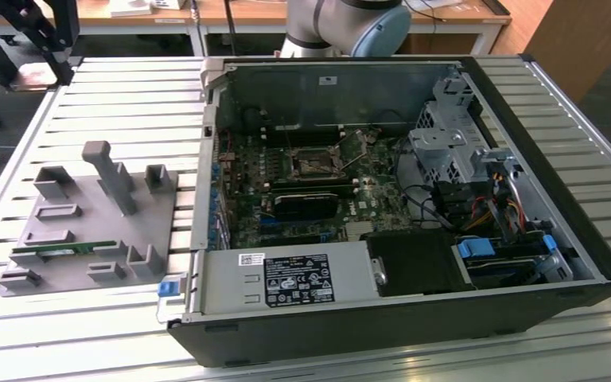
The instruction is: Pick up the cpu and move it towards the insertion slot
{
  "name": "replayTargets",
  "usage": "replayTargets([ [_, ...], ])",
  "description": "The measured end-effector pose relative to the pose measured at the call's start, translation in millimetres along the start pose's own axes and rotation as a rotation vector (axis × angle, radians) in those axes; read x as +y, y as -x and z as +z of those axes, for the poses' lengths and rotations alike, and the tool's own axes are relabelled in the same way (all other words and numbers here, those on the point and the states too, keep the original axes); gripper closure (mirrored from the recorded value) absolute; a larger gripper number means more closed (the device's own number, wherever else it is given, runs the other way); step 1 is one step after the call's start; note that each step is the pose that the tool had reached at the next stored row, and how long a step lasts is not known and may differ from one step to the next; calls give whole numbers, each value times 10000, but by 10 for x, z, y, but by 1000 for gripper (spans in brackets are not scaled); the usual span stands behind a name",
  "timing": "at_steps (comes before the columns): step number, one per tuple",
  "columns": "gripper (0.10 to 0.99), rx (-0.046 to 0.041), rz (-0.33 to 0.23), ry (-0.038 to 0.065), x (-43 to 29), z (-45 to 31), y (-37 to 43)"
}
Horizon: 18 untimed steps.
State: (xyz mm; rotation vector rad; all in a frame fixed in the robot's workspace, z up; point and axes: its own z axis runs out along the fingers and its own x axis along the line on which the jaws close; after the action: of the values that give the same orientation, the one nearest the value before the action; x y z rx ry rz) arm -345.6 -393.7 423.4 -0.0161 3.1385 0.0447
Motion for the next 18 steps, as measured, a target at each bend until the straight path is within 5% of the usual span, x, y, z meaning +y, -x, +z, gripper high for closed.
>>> replayTargets([
  [18, 541, 0, 0, 0, -2, 1, 160],
])
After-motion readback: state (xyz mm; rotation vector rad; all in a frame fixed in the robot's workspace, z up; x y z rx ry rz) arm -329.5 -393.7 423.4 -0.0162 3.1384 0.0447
